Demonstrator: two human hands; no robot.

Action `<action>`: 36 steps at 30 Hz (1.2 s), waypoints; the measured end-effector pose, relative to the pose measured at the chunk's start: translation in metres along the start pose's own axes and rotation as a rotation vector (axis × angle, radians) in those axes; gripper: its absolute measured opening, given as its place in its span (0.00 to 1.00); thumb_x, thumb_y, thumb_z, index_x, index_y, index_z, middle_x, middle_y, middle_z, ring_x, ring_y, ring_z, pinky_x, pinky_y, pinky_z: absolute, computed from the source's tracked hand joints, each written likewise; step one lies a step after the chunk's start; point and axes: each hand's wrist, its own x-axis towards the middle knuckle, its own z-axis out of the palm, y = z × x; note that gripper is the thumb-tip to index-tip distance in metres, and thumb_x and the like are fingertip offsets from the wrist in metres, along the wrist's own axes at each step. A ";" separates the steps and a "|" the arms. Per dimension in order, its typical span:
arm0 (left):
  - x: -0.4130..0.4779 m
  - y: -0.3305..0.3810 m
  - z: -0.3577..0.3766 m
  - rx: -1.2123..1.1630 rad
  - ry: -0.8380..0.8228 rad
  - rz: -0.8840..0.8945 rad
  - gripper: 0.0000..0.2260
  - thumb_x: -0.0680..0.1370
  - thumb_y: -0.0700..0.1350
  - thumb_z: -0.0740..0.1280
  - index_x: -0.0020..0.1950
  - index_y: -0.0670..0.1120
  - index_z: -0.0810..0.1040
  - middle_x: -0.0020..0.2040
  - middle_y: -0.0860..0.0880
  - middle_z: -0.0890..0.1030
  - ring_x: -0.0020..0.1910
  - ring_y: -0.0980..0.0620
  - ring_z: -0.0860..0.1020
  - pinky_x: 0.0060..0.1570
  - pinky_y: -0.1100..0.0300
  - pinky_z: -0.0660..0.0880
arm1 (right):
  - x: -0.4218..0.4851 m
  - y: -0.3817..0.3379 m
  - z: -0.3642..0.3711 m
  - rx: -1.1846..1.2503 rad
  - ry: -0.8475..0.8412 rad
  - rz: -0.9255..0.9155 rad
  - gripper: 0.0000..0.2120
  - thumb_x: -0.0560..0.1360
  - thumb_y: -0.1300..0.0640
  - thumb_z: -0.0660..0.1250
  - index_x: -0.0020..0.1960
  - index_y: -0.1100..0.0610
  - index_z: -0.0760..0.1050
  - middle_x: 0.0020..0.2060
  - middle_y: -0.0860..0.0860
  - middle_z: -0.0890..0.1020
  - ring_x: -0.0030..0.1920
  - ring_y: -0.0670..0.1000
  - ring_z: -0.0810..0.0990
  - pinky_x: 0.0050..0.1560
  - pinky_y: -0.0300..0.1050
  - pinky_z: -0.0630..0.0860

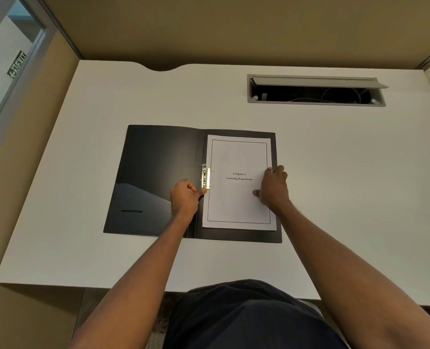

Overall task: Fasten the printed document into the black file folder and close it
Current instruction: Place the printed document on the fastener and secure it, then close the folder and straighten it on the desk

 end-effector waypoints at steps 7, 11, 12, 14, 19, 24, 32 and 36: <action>-0.001 0.005 0.000 -0.008 -0.030 -0.014 0.12 0.77 0.45 0.75 0.47 0.37 0.79 0.43 0.38 0.83 0.44 0.39 0.84 0.49 0.48 0.83 | -0.001 0.002 -0.003 0.058 -0.003 -0.001 0.35 0.74 0.55 0.77 0.73 0.66 0.65 0.71 0.61 0.64 0.73 0.61 0.65 0.68 0.51 0.72; -0.001 0.006 0.001 0.014 -0.042 -0.005 0.12 0.78 0.45 0.74 0.48 0.37 0.79 0.44 0.39 0.83 0.44 0.40 0.84 0.50 0.46 0.84 | -0.001 0.006 -0.003 0.124 -0.002 0.006 0.35 0.73 0.55 0.78 0.73 0.65 0.65 0.70 0.61 0.66 0.72 0.61 0.66 0.69 0.51 0.71; -0.002 0.007 0.001 0.023 -0.043 -0.001 0.11 0.78 0.45 0.74 0.47 0.37 0.79 0.44 0.39 0.83 0.44 0.40 0.85 0.50 0.46 0.84 | -0.001 0.007 -0.004 0.145 -0.005 0.012 0.36 0.73 0.55 0.78 0.74 0.64 0.65 0.70 0.60 0.66 0.72 0.61 0.66 0.69 0.51 0.70; -0.001 0.008 0.002 0.041 -0.051 0.005 0.11 0.78 0.46 0.74 0.47 0.38 0.79 0.44 0.40 0.83 0.43 0.41 0.85 0.50 0.48 0.83 | 0.000 0.008 -0.005 0.192 -0.005 0.022 0.36 0.73 0.55 0.78 0.74 0.63 0.64 0.69 0.60 0.68 0.72 0.61 0.67 0.69 0.52 0.71; 0.003 0.008 -0.003 0.063 -0.006 0.048 0.10 0.80 0.46 0.73 0.45 0.40 0.79 0.41 0.43 0.81 0.39 0.46 0.81 0.40 0.56 0.78 | -0.009 0.008 -0.004 0.151 0.075 0.004 0.35 0.75 0.52 0.76 0.74 0.61 0.64 0.68 0.60 0.70 0.70 0.60 0.69 0.66 0.53 0.73; 0.010 0.007 -0.020 0.142 0.073 0.128 0.08 0.83 0.47 0.68 0.51 0.42 0.80 0.45 0.45 0.82 0.44 0.48 0.81 0.43 0.57 0.77 | -0.033 -0.008 0.011 0.059 0.167 -0.137 0.32 0.79 0.48 0.69 0.77 0.61 0.62 0.74 0.58 0.68 0.74 0.59 0.66 0.71 0.51 0.70; 0.044 -0.014 -0.069 0.237 0.265 0.067 0.14 0.82 0.43 0.68 0.67 0.42 0.78 0.66 0.39 0.78 0.65 0.40 0.76 0.63 0.46 0.76 | -0.075 -0.034 0.053 -0.048 0.057 -0.322 0.34 0.82 0.44 0.64 0.81 0.57 0.56 0.80 0.56 0.61 0.79 0.58 0.62 0.78 0.52 0.64; 0.062 -0.028 -0.099 0.340 0.292 -0.012 0.22 0.82 0.46 0.67 0.75 0.41 0.71 0.74 0.37 0.73 0.73 0.36 0.71 0.71 0.38 0.69 | -0.088 -0.041 0.069 -0.145 0.012 -0.414 0.36 0.83 0.41 0.60 0.83 0.56 0.50 0.83 0.56 0.52 0.82 0.59 0.54 0.81 0.53 0.54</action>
